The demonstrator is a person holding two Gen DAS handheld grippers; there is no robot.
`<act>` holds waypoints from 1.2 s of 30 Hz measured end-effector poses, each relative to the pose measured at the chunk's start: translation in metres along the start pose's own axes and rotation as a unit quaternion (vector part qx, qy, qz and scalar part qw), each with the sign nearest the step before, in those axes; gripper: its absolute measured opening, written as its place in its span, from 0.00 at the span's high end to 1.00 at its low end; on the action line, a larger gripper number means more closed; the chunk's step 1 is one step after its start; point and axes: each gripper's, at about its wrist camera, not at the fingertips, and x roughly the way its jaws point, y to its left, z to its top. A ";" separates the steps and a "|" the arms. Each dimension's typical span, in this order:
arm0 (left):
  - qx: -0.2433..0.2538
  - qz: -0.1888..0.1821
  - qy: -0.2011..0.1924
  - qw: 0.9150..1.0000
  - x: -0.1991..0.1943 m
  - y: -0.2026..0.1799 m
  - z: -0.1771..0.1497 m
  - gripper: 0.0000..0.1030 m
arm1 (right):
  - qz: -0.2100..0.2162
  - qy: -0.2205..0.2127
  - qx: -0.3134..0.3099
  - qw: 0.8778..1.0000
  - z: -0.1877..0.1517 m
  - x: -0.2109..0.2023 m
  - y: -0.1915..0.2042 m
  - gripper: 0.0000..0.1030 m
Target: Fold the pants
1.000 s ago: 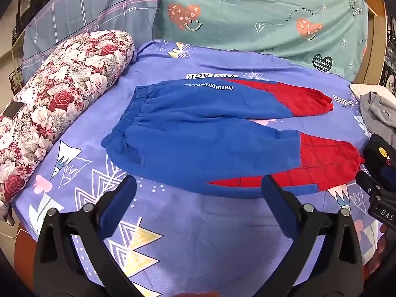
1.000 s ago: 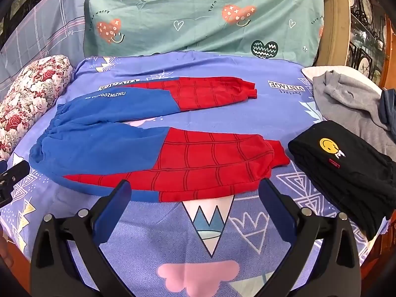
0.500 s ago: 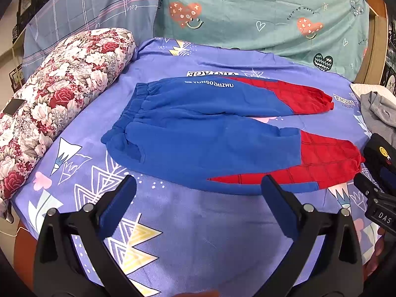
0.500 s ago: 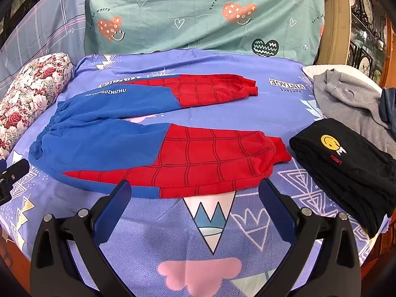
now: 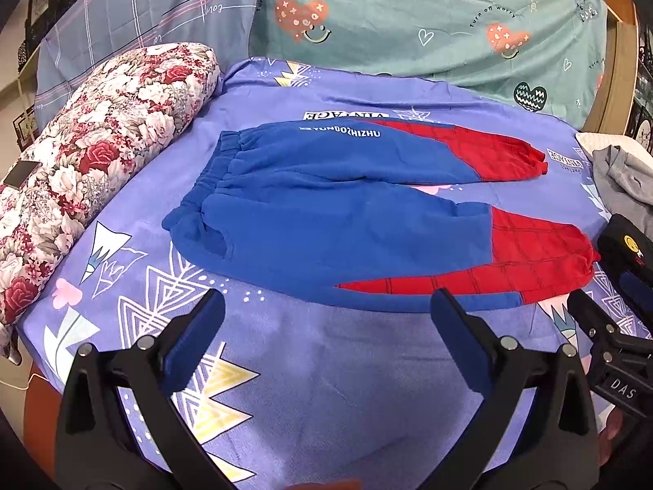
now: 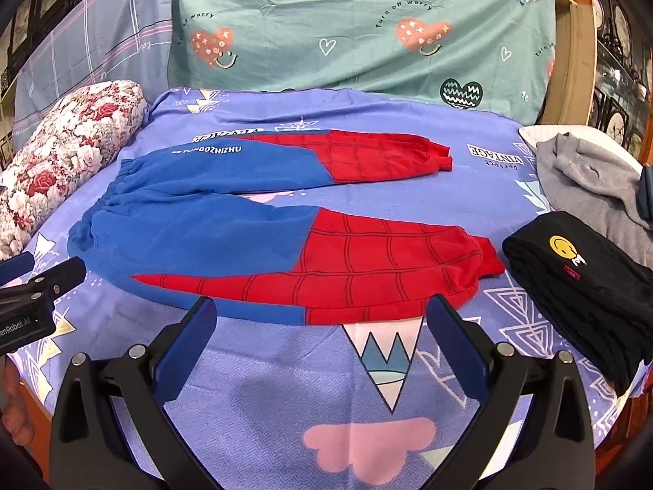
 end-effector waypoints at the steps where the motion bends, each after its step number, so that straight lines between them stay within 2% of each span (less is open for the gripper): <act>1: -0.001 0.000 0.000 1.000 0.000 0.000 0.000 0.02 | 0.002 0.000 0.002 1.000 0.000 -0.001 0.000 0.01; 36: 0.005 0.001 0.008 1.000 0.004 -0.004 -0.003 0.02 | 0.004 0.013 0.017 1.000 -0.001 0.006 -0.005 0.01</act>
